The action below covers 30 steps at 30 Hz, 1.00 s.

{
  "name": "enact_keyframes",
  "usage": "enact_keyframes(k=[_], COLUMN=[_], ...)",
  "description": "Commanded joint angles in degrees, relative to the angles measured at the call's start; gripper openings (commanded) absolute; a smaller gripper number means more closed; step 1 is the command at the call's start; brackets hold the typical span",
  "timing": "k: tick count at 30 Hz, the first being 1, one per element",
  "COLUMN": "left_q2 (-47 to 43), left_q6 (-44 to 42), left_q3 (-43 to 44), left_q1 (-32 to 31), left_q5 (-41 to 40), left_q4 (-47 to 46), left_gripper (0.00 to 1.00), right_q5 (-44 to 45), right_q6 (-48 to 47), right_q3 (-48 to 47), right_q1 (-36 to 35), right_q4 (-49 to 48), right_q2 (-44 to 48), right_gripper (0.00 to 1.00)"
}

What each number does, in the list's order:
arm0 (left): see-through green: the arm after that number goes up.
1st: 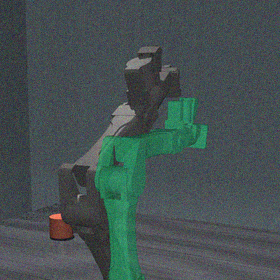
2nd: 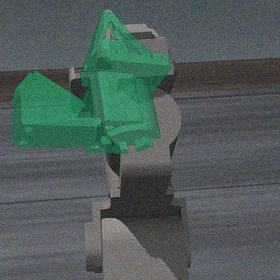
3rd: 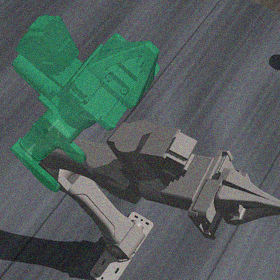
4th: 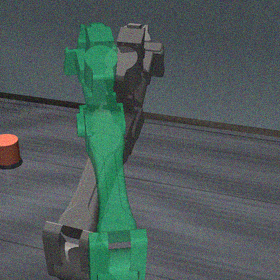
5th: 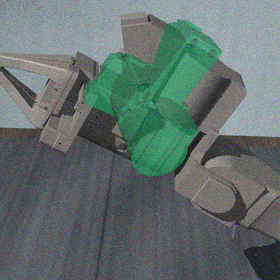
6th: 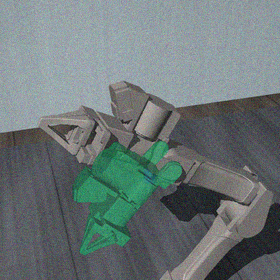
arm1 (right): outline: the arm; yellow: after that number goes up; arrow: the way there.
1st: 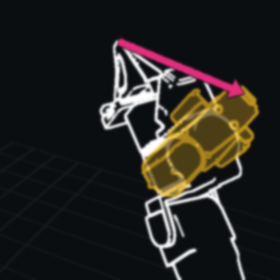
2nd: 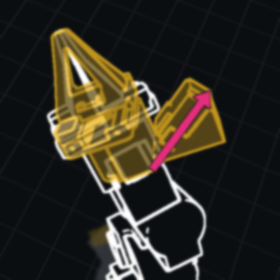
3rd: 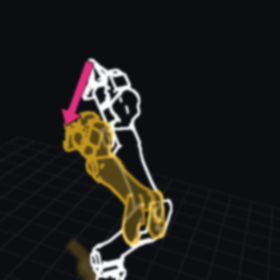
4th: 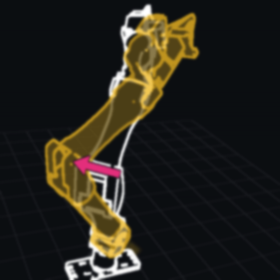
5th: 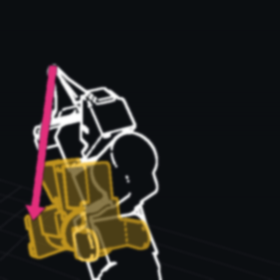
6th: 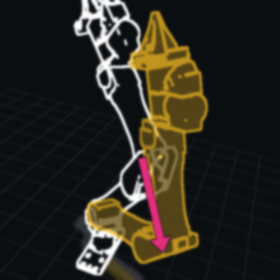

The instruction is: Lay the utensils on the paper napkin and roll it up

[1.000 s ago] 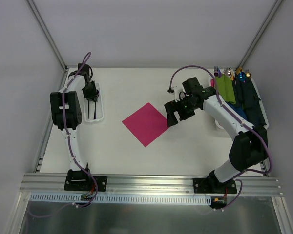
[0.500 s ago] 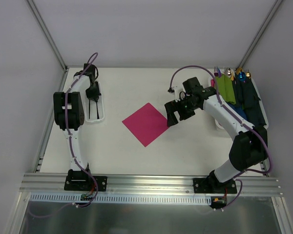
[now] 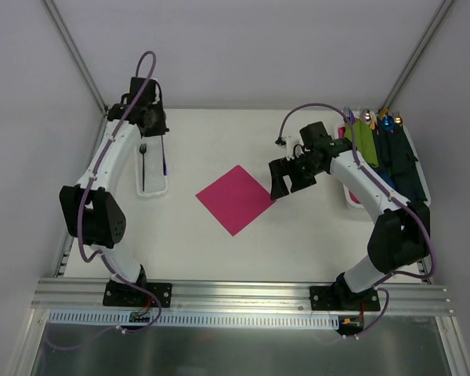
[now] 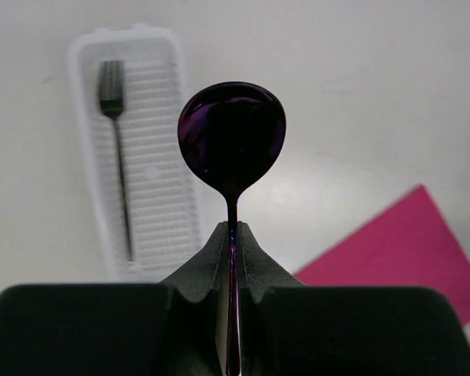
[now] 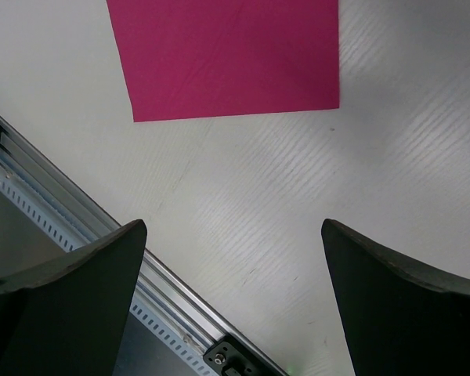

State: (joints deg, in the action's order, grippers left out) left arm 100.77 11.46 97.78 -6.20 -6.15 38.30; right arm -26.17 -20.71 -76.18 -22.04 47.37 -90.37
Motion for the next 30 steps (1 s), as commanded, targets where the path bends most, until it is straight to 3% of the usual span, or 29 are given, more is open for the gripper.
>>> enact_keyframes(k=[1,5,9,13,18,30], left_q2=[-1.8,0.1,8.4,15.5,21.6,26.2], left_q6=[6.2,12.7,17.6,21.7,23.8,24.0], left_q3=[-2.6,-3.5,-0.6,4.2,6.8,10.9], left_q1=[-8.1,-15.2,-24.4,-28.6,-30.1,-30.3], left_q5=[2.0,2.7,2.5,3.9,6.0,6.9], left_q4=[3.5,3.4,3.4,3.3,3.0,2.4], left_gripper=[0.00,0.00,0.00,0.00,0.00,0.00], right_q5=[-1.9,-3.1,-4.0,-4.5,-5.0,-5.2], right_q6=[1.4,1.5,1.8,1.9,2.4,2.6], right_q3=[-2.7,-3.1,-3.8,-4.9,-4.8,-5.2], right_q1=[2.0,4.3,6.6,7.8,8.8,9.0], right_q4=[0.2,0.2,0.2,0.2,0.1,0.0], right_q2=[0.1,0.5,0.3,0.1,0.4,-0.2], right_gripper=[0.99,0.99,0.99,0.99,0.99,0.99])
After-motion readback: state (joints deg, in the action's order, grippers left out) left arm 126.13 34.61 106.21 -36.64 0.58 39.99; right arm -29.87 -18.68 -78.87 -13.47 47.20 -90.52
